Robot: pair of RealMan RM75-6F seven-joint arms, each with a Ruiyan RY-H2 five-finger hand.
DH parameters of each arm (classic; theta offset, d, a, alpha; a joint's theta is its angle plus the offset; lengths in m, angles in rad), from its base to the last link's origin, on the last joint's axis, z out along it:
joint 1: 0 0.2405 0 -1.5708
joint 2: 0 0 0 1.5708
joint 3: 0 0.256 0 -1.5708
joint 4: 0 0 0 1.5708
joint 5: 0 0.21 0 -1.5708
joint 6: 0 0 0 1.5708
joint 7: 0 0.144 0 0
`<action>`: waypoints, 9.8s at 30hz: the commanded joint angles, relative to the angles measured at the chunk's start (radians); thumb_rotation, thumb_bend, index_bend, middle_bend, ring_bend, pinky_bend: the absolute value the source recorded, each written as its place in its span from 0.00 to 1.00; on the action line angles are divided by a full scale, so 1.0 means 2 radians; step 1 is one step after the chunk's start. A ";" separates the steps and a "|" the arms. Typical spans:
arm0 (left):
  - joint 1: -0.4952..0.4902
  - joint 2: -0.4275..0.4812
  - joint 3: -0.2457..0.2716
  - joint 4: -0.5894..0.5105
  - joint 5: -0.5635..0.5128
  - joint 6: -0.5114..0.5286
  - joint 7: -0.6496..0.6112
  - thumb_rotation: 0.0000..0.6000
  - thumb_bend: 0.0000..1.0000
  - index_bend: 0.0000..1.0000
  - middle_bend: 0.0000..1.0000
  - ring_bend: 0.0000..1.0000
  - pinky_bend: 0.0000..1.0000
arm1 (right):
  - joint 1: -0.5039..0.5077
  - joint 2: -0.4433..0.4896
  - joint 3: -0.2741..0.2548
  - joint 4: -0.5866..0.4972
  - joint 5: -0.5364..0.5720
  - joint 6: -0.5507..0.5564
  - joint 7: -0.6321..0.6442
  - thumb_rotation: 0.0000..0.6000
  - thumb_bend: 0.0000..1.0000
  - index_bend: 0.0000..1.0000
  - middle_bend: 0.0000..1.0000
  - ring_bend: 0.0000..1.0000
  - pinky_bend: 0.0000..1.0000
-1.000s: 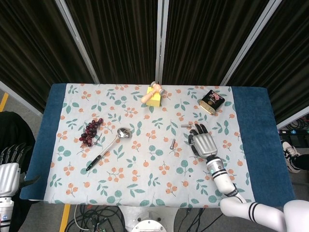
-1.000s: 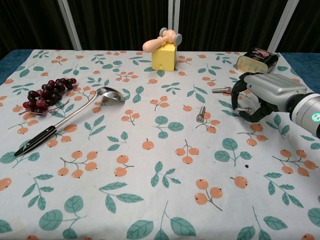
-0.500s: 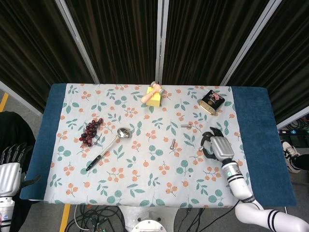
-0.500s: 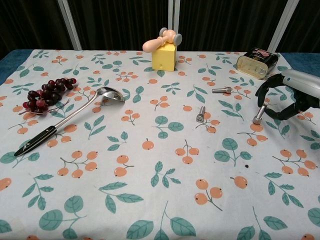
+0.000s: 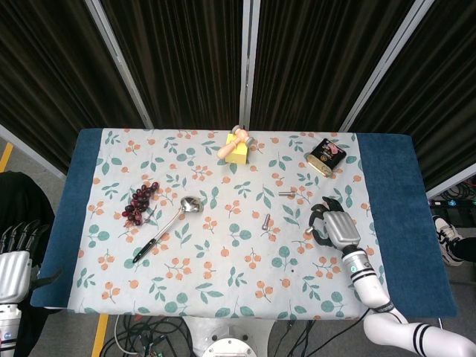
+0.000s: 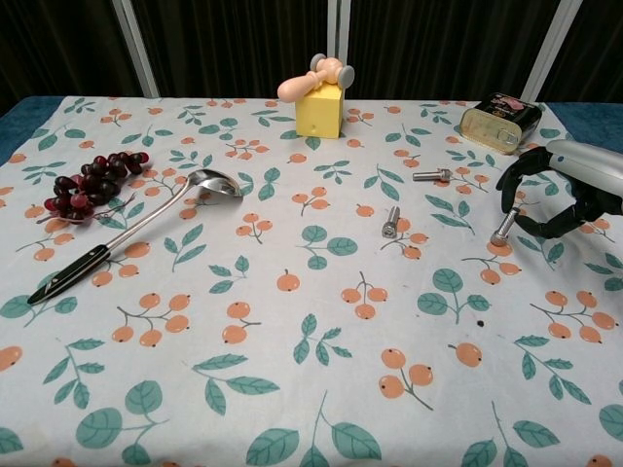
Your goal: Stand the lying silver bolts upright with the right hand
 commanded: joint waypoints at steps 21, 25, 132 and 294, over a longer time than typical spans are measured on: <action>0.000 -0.003 0.000 0.005 -0.001 -0.002 -0.002 1.00 0.00 0.15 0.07 0.00 0.00 | -0.003 0.004 -0.011 -0.011 -0.008 0.009 -0.015 1.00 0.38 0.44 0.22 0.00 0.00; -0.001 -0.003 -0.001 0.004 0.000 -0.001 -0.002 1.00 0.00 0.15 0.07 0.00 0.00 | -0.004 0.005 -0.011 -0.013 -0.009 0.011 -0.016 1.00 0.38 0.43 0.22 0.00 0.00; 0.012 -0.001 -0.001 0.004 -0.014 -0.001 0.000 1.00 0.00 0.15 0.07 0.00 0.00 | 0.190 -0.060 -0.057 0.178 -0.194 -0.041 -0.142 1.00 0.36 0.59 0.28 0.00 0.00; 0.013 -0.002 -0.001 0.006 -0.014 -0.004 0.003 1.00 0.00 0.15 0.07 0.00 0.00 | 0.166 -0.079 0.057 0.200 0.073 -0.135 -0.025 1.00 0.39 0.57 0.26 0.00 0.00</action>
